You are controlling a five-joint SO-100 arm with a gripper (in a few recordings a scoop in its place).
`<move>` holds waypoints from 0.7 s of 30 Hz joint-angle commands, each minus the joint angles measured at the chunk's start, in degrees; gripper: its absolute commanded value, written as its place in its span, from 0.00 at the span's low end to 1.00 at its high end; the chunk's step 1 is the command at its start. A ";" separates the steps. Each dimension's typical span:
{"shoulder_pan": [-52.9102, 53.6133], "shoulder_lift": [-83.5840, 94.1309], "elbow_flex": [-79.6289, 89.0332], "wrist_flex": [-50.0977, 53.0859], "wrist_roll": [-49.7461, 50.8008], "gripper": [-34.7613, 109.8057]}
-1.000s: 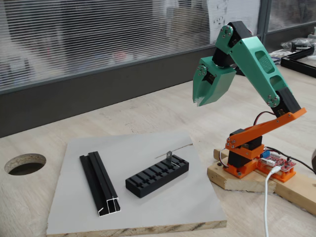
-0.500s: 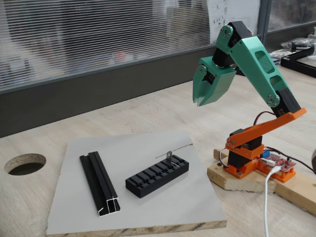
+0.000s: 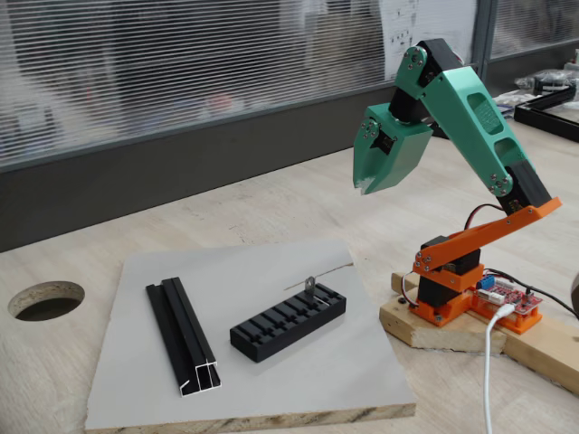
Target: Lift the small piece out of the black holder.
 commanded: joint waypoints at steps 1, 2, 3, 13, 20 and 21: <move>0.70 2.37 -1.05 1.76 0.53 0.32; 0.26 2.37 -1.05 1.76 0.53 0.32; 0.18 2.37 -1.05 1.76 0.53 0.32; 0.35 2.37 -1.05 1.76 0.35 0.31; 0.18 2.37 -1.05 1.76 0.53 0.31; 0.53 2.37 -1.05 1.76 0.70 0.31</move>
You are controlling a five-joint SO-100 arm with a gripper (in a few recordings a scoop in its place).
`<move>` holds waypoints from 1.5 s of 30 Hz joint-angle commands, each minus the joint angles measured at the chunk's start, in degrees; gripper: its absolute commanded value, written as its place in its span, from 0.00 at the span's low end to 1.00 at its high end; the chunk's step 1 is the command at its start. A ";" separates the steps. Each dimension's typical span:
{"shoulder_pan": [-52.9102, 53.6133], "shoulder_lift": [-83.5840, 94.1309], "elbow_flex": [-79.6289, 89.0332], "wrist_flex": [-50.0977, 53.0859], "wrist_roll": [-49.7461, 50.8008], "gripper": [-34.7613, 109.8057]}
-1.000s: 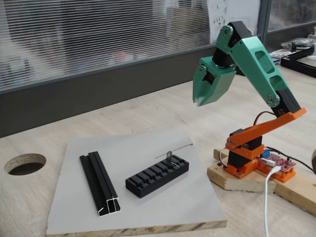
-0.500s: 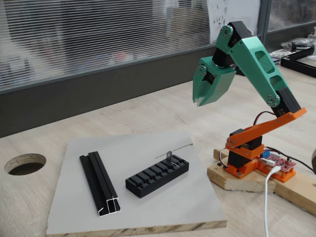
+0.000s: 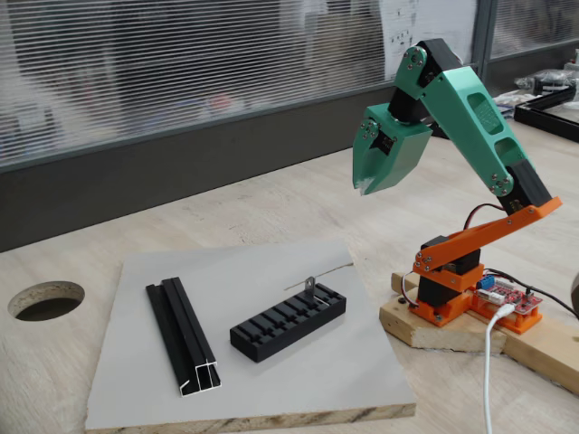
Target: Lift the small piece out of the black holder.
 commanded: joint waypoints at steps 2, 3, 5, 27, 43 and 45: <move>1.32 2.37 -1.05 1.76 0.79 0.31; 1.32 2.37 -1.05 1.76 0.79 0.32; 1.32 2.37 -1.05 1.76 0.79 0.32; 1.32 2.99 -1.05 1.76 0.35 0.32; -10.20 2.29 -1.14 1.76 -8.53 0.31; -13.27 2.20 -1.14 1.76 -13.80 0.31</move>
